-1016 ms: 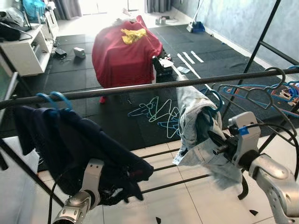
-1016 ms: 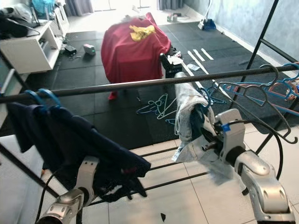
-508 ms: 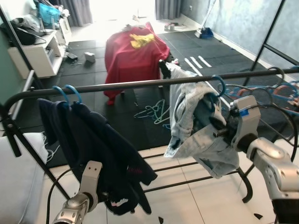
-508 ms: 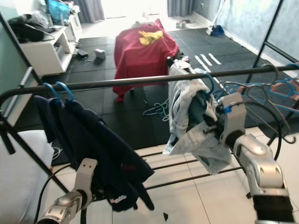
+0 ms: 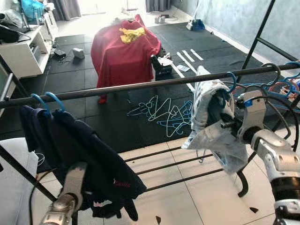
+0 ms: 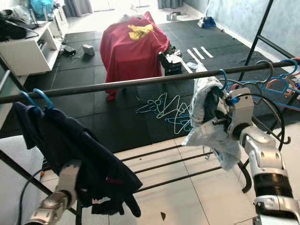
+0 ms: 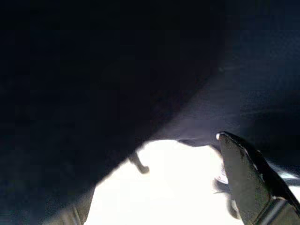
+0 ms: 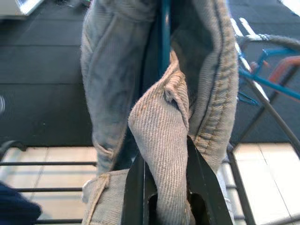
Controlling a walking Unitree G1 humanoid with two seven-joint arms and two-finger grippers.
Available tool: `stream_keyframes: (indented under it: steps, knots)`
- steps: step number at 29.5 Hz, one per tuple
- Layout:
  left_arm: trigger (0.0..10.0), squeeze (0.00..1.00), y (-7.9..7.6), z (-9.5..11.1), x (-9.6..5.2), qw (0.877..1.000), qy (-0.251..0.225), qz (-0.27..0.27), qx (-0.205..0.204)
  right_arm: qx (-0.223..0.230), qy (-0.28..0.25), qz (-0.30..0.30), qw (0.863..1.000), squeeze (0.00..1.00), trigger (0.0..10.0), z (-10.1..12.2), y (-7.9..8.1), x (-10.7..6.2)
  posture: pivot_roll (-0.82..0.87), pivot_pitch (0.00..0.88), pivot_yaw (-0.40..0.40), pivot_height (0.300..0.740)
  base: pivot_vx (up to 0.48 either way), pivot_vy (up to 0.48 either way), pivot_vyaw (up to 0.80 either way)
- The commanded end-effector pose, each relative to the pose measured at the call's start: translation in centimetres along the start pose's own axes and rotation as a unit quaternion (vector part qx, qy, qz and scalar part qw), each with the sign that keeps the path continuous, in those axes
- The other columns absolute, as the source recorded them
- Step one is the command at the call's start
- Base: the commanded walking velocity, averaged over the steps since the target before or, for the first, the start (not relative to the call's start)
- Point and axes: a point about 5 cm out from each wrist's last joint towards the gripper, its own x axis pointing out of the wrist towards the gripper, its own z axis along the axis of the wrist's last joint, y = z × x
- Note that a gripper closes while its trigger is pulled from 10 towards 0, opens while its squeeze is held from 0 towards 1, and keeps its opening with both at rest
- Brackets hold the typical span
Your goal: Hang hanger
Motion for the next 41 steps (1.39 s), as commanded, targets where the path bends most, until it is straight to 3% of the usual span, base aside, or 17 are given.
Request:
stream_keyframes:
  steps: [1, 8, 11, 16, 17, 20, 25, 26, 34, 35, 36, 38, 39, 41]
  knots:
    - [10.0, 0.0, 2.6, -0.9, -0.9, 0.999, 0.011, 0.037, 0.003, -0.017, -0.073, 0.062, 0.995, 0.0, 10.0, 3.3, 1.4, 0.5, 0.05, 0.173, 0.031, 0.74, 0.0, 0.0, 0.0]
    - [10.0, 0.0, 3.0, -1.3, -1.3, 0.999, 0.018, 0.039, 0.009, -0.035, -0.066, 0.069, 0.995, 0.0, 10.0, 4.0, 1.7, 1.0, 0.05, 0.19, 0.04, 0.74, 0.0, 0.0, 0.0]
    - [10.0, 0.0, 3.1, -1.6, -1.5, 0.999, 0.023, 0.039, 0.015, -0.066, 0.01, 0.091, 0.994, 0.0, 10.0, 2.2, 2.7, 1.6, 0.06, 0.206, 0.045, 0.74, 0.0, 0.0, 0.0]
    - [10.0, 0.0, 3.2, -1.7, -1.7, 0.999, 0.025, 0.039, 0.017, -0.08, 0.042, 0.116, 0.989, 0.0, 10.0, 1.3, 3.6, 1.8, 0.07, 0.21, 0.044, 0.74, 0.0, 0.0, 0.0]
    - [10.0, 0.0, 3.3, -1.8, -1.8, 0.999, 0.028, 0.04, 0.019, -0.088, 0.06, 0.14, 0.984, 0.0, 10.0, 0.7, 4.5, 1.8, 0.07, 0.212, 0.043, 0.74, 0.0, 0.0, 0.0]
    - [10.0, 0.0, 3.3, -2.1, -2.2, 0.998, 0.033, 0.043, 0.02, -0.088, 0.056, 0.183, 0.978, 0.0, 10.0, 0.7, 6.0, 2.0, 0.07, 0.215, 0.041, 0.74, 0.0, 0.0, 0.0]
    - [10.0, 0.0, 3.3, -2.2, -2.3, 0.998, 0.034, 0.046, 0.019, -0.079, 0.051, 0.204, 0.974, 0.0, 10.0, 0.7, 6.7, 2.1, 0.07, 0.211, 0.039, 0.74, 0.0, 0.0, 0.0]
    - [10.0, 0.0, 3.2, -2.1, -2.3, 0.998, 0.033, 0.047, 0.017, -0.063, 0.05, 0.211, 0.974, 1.0, 10.0, 0.4, 7.0, 2.1, 0.05, 0.202, 0.034, 0.74, 0.0, 0.0, 0.0]
    - [10.0, 0.0, 2.1, -1.3, -1.7, 0.999, 0.019, 0.039, 0.003, -0.018, 0.037, 0.163, 0.986, 1.0, 10.0, -1.3, 6.4, 1.3, 0.03, 0.189, 0.029, 0.74, 0.0, 0.0, 0.0]
    - [10.0, 0.0, 1.9, -1.1, -1.6, 0.999, 0.016, 0.035, 0.001, -0.011, 0.029, 0.156, 0.987, 1.0, 10.0, -1.4, 6.3, 1.0, 0.03, 0.189, 0.029, 0.74, 0.0, 0.0, 0.0]
    - [10.0, 0.0, 1.5, -0.8, -1.4, 1.0, 0.008, 0.03, -0.003, 0.009, -0.02, 0.152, 0.988, 1.0, 10.0, -0.9, 6.8, 0.1, 0.01, 0.175, 0.027, 0.74, 0.0, 0.0, 0.0]
    - [10.0, 0.0, 1.5, -0.8, -1.4, 1.0, 0.008, 0.03, -0.003, 0.009, -0.02, 0.152, 0.988, 1.0, 10.0, -0.9, 6.8, 0.1, 0.01, 0.175, 0.027, 0.74, 0.0, 0.0, 0.0]
    - [10.0, 0.0, 0.9, -0.4, -1.1, 1.0, 0.001, 0.027, -0.007, 0.037, -0.062, 0.148, 0.986, 1.0, 10.0, -0.8, 7.4, -1.3, -0.02, 0.161, 0.02, 0.74, 0.0, 0.0, 0.0]
    - [10.0, 0.0, 0.9, -0.4, -1.1, 1.0, 0.001, 0.027, -0.007, 0.037, -0.062, 0.148, 0.986, 1.0, 10.0, -0.8, 7.4, -1.3, -0.02, 0.161, 0.02, 0.74, 0.0, 0.0, 0.0]
